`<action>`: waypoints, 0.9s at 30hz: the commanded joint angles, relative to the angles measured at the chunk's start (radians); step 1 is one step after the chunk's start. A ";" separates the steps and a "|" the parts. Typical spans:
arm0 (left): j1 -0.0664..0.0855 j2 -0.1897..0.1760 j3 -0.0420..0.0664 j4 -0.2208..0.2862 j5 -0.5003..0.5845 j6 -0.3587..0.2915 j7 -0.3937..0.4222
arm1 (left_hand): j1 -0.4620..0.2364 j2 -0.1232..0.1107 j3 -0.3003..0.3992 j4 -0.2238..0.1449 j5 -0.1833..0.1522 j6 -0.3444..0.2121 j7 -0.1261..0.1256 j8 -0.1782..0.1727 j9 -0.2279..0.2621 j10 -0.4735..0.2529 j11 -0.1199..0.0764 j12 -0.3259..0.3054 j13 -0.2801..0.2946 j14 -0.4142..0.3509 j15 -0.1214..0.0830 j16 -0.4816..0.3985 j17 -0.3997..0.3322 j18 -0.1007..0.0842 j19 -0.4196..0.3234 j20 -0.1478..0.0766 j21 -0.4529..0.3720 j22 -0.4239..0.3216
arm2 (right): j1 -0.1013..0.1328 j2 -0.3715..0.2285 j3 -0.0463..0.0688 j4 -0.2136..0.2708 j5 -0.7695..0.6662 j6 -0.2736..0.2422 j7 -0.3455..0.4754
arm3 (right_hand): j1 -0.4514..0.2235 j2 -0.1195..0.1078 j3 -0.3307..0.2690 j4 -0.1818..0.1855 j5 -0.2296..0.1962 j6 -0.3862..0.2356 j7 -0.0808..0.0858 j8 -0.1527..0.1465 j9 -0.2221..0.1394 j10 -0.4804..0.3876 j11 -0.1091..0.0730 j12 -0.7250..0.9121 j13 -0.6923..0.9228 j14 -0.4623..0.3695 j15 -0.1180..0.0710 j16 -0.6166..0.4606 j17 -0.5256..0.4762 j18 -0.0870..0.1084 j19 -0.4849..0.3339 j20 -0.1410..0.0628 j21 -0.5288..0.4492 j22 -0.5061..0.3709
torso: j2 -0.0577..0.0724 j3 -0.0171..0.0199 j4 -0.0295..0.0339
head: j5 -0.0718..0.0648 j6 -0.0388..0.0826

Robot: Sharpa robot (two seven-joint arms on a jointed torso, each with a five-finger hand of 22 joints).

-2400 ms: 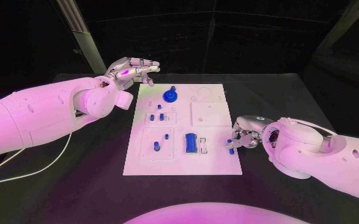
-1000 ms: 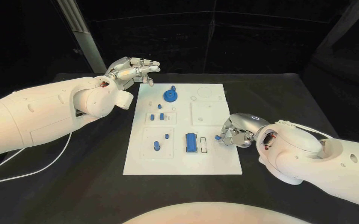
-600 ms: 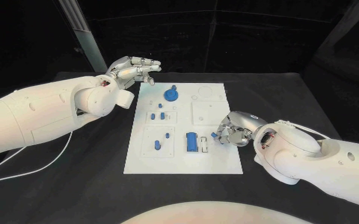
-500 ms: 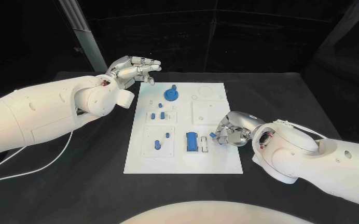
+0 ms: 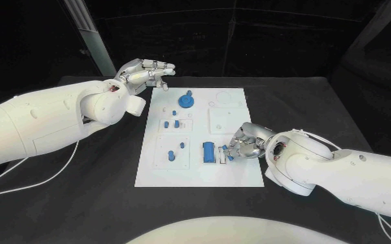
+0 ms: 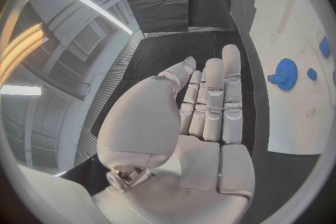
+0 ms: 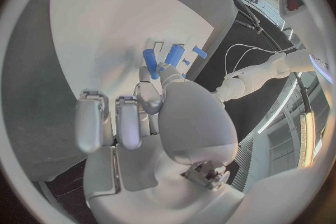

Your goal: Assemble the parts on the task board

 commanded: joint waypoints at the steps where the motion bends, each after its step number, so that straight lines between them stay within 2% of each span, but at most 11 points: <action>1: 0.002 0.000 0.001 0.003 0.003 0.008 0.003 | 0.002 -0.002 0.006 -0.001 -0.001 0.002 0.001 0.003 -0.001 -0.006 -0.001 0.003 -0.001 -0.008 0.001 -0.002 -0.001 0.013 -0.002 0.000 -0.006 -0.001 | 0.001 0.010 0.000 -0.006 0.054 -0.019 -0.032 | -0.012 -0.003 0.007 0.004 0.005 0.012 -0.002 -0.001 0.000 0.009 -0.001 0.008 0.004 0.066 -0.007 0.005 0.058 -0.006 0.008 -0.002 0.006 0.046 | 0.000 0.0006 0.0000 | 0.002 0.000; 7: 0.002 -0.001 0.001 0.003 0.003 0.008 0.003 | 0.002 -0.002 0.006 -0.001 -0.001 0.002 0.001 0.003 -0.001 -0.006 -0.001 0.003 -0.001 -0.008 0.001 -0.002 -0.001 0.013 -0.002 0.000 -0.006 -0.001 | 0.001 0.024 0.000 -0.015 0.058 -0.013 -0.046 | -0.028 -0.008 0.015 0.014 0.010 0.022 -0.005 0.000 0.004 0.014 -0.004 0.014 0.009 0.067 -0.010 0.008 0.063 -0.006 0.009 -0.004 0.007 0.048 | -0.001 0.0004 0.0007 | 0.002 -0.001; 11: 0.002 -0.001 0.001 0.003 0.003 0.009 0.002 | 0.002 -0.002 0.006 -0.001 -0.001 0.002 0.001 0.003 -0.001 -0.006 -0.001 0.003 -0.001 -0.008 0.001 -0.002 -0.001 0.013 -0.002 0.000 -0.006 -0.001 | 0.001 0.032 0.000 -0.019 0.059 -0.007 -0.052 | -0.036 -0.012 0.019 0.018 0.011 0.026 -0.006 0.001 0.006 0.015 -0.005 0.014 0.010 0.067 -0.011 0.008 0.063 -0.006 0.009 -0.005 0.007 0.048 | 0.000 0.0007 0.0002 | 0.010 -0.002; 18: 0.002 -0.001 0.001 0.004 0.003 0.009 0.002 | 0.002 -0.002 0.006 -0.001 -0.001 0.002 0.001 0.003 -0.001 -0.006 -0.001 0.003 -0.001 -0.008 0.001 -0.002 -0.001 0.013 -0.002 0.000 -0.006 -0.001 | 0.001 0.048 0.000 -0.029 0.059 0.018 -0.064 | -0.053 -0.016 0.024 0.029 0.010 0.030 -0.008 0.000 0.009 0.018 -0.006 0.017 0.013 0.067 -0.012 0.009 0.065 -0.006 0.010 -0.006 0.007 0.049 | -0.001 0.0006 0.0013 | 0.010 -0.005; 27: 0.002 -0.001 0.001 0.003 0.003 0.009 0.001 | 0.002 -0.002 0.006 -0.001 -0.001 0.002 0.001 0.003 -0.001 -0.006 -0.001 0.003 -0.001 -0.008 0.001 -0.002 -0.001 0.013 -0.002 0.000 -0.006 -0.001 | 0.001 0.060 0.000 -0.036 0.059 0.033 -0.069 | -0.066 -0.020 0.029 0.037 0.006 0.038 -0.010 0.002 0.013 0.020 -0.008 0.017 0.015 0.068 -0.013 0.009 0.066 -0.006 0.011 -0.007 0.007 0.050 | -0.001 0.0009 -0.0006 | 0.012 -0.006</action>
